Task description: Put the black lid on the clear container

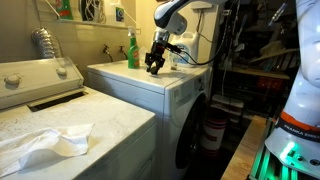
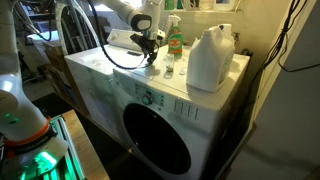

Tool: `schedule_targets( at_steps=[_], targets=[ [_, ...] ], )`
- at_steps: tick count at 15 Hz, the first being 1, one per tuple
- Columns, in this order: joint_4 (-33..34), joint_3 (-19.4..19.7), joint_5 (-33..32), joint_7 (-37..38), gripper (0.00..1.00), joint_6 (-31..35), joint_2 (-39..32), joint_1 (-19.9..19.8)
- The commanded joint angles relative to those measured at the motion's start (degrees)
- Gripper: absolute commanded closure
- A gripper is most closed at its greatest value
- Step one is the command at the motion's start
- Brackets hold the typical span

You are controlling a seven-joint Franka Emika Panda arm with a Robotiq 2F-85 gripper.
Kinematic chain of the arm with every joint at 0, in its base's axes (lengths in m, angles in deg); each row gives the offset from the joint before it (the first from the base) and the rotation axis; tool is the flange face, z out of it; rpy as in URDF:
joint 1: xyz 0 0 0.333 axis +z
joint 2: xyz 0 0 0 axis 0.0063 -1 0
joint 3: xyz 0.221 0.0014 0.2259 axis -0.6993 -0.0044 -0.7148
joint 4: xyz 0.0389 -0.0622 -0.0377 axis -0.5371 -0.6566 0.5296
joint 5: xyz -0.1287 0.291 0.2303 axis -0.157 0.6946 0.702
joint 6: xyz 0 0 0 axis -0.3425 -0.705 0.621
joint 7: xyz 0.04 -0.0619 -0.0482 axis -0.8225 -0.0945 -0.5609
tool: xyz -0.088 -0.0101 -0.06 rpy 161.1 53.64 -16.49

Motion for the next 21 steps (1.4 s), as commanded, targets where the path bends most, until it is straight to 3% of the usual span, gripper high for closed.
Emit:
schedule_targets(
  at_steps=[1, 3, 7, 14, 21],
  targets=[
    [-2.3, 2.5, -10.0, 7.8, 0.08, -0.4, 1.7, 2.8],
    [-2.3, 3.3, -15.8, 11.6, 0.00, -1.8, 1.7, 4.1],
    [-1.7, 3.9, -22.5, 16.7, 0.00, -5.7, 0.8, 5.6],
    [-1.2, 4.0, -28.1, 21.3, 0.00, -11.7, 1.5, 6.7],
    [-0.4, 3.7, -28.4, 21.2, 0.00, -18.2, 1.0, 6.4]
  ],
)
